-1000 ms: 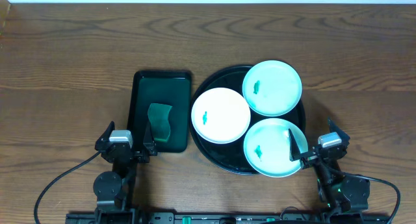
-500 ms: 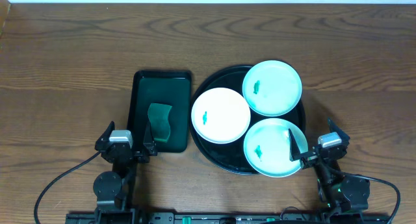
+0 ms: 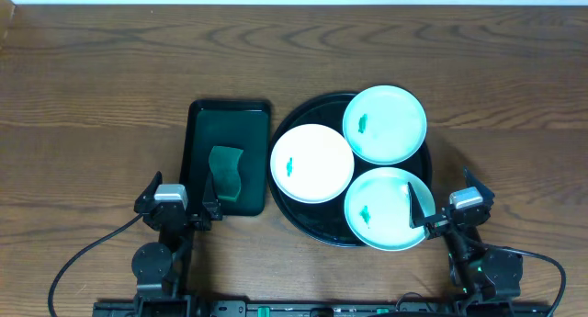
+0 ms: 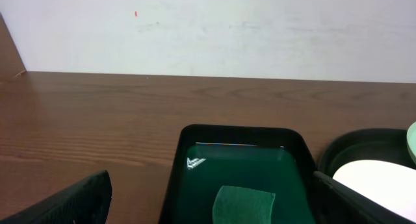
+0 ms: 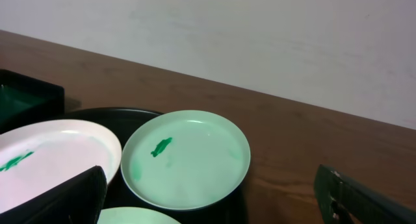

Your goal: Clean dirty plates on tray and stack at the side

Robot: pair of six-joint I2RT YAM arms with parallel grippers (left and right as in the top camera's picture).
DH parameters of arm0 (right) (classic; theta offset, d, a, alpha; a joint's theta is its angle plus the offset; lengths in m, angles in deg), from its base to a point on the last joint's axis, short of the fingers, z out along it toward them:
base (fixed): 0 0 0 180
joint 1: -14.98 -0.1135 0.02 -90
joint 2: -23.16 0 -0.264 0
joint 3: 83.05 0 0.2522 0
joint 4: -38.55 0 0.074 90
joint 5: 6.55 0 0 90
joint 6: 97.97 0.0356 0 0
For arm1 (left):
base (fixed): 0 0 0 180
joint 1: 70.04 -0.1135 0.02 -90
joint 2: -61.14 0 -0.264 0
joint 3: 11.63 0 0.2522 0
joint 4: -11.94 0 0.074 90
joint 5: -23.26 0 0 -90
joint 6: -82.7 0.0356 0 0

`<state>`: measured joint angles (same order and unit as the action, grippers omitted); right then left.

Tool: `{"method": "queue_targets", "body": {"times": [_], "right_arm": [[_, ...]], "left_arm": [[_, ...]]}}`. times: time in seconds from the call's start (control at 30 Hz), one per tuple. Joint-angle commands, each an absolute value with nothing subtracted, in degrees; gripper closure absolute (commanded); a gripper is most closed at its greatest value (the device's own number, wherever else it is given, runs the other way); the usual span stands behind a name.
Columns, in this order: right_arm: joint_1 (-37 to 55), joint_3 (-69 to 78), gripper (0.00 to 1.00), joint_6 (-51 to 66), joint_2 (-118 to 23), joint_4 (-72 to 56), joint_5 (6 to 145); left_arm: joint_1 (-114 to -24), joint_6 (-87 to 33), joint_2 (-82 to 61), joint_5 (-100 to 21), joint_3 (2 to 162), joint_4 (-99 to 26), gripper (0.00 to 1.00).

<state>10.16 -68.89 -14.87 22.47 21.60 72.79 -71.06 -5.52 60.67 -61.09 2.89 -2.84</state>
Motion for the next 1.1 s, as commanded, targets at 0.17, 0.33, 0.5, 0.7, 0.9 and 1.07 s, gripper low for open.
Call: {"method": "queue_targets", "body": {"times": [0.17, 0.33, 0.5, 0.7, 0.9, 1.07], "right_arm": [[10.5, -69.0, 0.01, -13.8, 22.5, 21.8, 68.9], [10.5, -69.0, 0.01, -13.8, 22.5, 21.8, 69.0], [10.5, -69.0, 0.01, -13.8, 22.5, 22.2, 66.5], [10.5, -64.3, 0.01, -9.2, 22.5, 21.0, 62.2], [10.5, -48.6, 0.01, -5.2, 16.4, 13.2, 62.2], [10.5, -30.4, 0.01, -5.3, 1.4, 2.5, 62.2]], "left_arm": [[-70.9, -4.6, 60.8, -58.8, 2.4, -5.2, 0.05], [-70.9, -4.6, 60.8, -58.6, 2.4, -5.2, 0.04], [-70.9, -6.9, 60.8, -58.5, 2.7, -3.1, 0.05], [-70.9, -13.6, 60.2, -58.3, 12.3, -6.0, 0.05], [-70.9, -13.6, 49.4, -57.9, 34.4, -20.0, 0.05], [-70.9, -13.6, 32.0, -55.3, 57.9, -38.1, 0.05]]}}
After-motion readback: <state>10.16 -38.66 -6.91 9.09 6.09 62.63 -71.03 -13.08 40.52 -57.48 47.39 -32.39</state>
